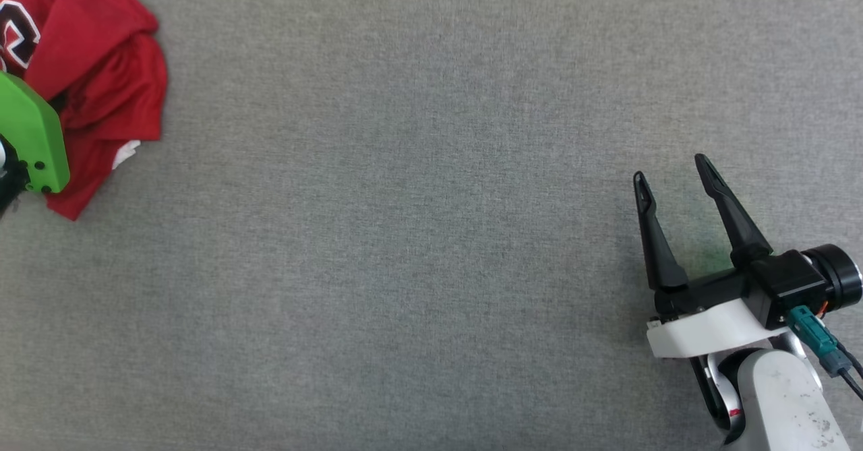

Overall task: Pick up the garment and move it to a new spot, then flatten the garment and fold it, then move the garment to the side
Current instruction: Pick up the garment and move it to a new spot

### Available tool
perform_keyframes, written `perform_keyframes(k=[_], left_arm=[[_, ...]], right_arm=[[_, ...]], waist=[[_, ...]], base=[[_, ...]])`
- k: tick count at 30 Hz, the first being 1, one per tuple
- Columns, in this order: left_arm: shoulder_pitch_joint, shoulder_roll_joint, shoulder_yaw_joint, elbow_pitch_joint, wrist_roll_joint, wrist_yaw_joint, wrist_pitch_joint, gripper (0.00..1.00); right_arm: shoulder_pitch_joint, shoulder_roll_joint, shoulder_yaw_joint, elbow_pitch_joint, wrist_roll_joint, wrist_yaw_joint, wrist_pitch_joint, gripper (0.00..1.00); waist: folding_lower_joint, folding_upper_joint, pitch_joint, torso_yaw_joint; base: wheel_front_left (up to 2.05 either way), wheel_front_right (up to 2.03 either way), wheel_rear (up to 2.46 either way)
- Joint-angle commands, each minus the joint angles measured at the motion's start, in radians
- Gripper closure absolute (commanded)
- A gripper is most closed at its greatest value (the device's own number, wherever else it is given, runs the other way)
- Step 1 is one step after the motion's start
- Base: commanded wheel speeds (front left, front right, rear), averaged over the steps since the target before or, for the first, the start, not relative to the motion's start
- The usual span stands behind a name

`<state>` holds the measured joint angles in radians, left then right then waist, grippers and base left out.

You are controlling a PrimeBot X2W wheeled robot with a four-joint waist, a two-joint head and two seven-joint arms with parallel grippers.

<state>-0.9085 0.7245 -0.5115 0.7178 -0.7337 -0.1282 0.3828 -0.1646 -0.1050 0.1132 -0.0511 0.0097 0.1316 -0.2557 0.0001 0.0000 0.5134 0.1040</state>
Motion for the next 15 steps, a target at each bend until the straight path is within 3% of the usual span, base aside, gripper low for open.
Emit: perform_keyframes(k=[1, 9, 15], left_arm=[[-0.002, 0.004, 0.0, -0.005, 0.009, -0.002, -0.027, 1.0], [-0.032, 0.016, 0.007, -0.114, 0.058, 0.008, -0.179, 1.0], [-0.033, 0.001, -0.002, -0.237, 0.076, 0.025, -0.215, 1.0]], right_arm=[[0.006, 0.004, 0.002, 0.008, -0.006, -0.001, -0.006, 0.0], [0.035, 0.026, -0.019, 0.047, 0.004, -0.001, -0.006, 0.0], [0.062, 0.043, -0.041, 0.076, 0.018, -0.001, -0.006, 0.0]], waist=[[-0.0001, 0.0, -0.057, 0.011], [-0.0001, 0.0, -0.18, 0.015], [-0.0001, 0.0, -0.272, -0.004]], base=[[0.0, 0.0, 0.0], [0.0, 0.0, 0.0], [0.0, 0.0, 0.0]])
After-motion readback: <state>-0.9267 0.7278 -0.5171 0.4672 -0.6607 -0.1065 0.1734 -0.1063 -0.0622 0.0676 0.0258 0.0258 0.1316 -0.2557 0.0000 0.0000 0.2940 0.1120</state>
